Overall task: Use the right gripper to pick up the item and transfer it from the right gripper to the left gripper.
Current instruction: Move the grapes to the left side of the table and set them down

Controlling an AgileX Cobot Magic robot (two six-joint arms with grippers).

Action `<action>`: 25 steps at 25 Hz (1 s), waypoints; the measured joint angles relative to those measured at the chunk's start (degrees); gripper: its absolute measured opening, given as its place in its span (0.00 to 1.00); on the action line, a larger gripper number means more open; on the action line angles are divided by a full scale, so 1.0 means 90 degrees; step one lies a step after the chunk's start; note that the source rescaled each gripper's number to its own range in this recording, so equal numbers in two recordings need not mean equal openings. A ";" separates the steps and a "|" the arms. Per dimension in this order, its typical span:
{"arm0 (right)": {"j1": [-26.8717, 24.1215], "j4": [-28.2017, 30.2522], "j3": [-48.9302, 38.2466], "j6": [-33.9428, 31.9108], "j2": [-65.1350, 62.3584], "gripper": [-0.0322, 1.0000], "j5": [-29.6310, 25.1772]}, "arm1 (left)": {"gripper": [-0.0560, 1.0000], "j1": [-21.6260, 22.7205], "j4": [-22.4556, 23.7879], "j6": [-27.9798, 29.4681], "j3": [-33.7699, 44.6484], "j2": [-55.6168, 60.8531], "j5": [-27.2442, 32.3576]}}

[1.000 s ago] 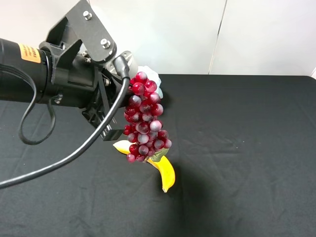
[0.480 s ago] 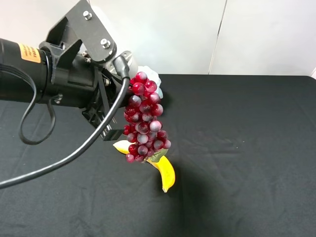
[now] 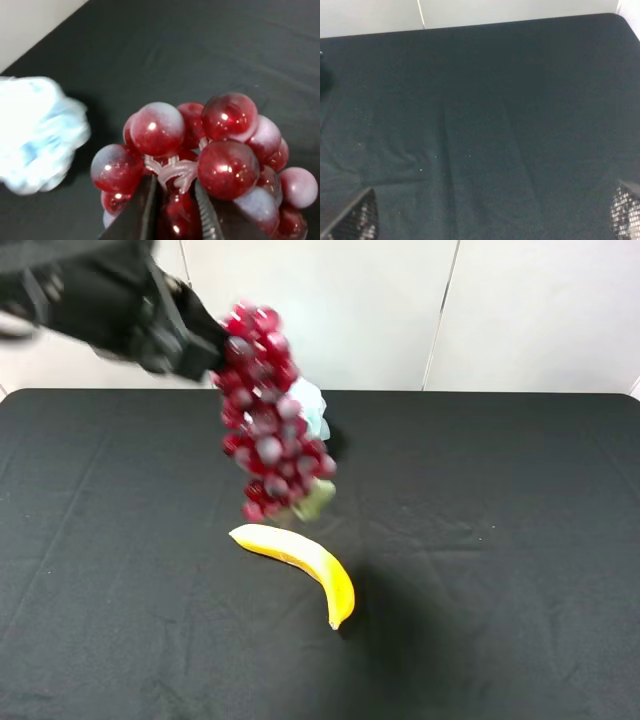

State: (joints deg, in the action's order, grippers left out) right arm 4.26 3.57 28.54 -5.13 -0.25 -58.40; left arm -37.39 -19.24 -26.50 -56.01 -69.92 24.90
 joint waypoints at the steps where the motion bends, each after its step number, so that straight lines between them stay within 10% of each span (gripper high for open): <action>1: 0.0000 0.0000 0.0000 0.0000 0.0000 1.00 0.0000 | 0.07 0.0147 0.0139 0.0186 -0.0129 0.0000 0.0198; 11: 0.0000 0.0000 0.0000 0.0000 0.0000 1.00 0.0000 | 0.07 0.2006 0.2066 0.2454 -0.0801 0.0000 0.2090; 25: 0.0000 -0.0006 0.0000 0.0000 0.0000 1.00 0.0000 | 0.06 0.3449 0.2240 0.2390 -0.0821 -0.1140 0.3654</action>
State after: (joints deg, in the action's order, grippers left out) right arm 4.26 3.52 28.54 -5.13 -0.25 -58.40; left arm -6.35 0.92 -5.00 -63.40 -80.19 57.79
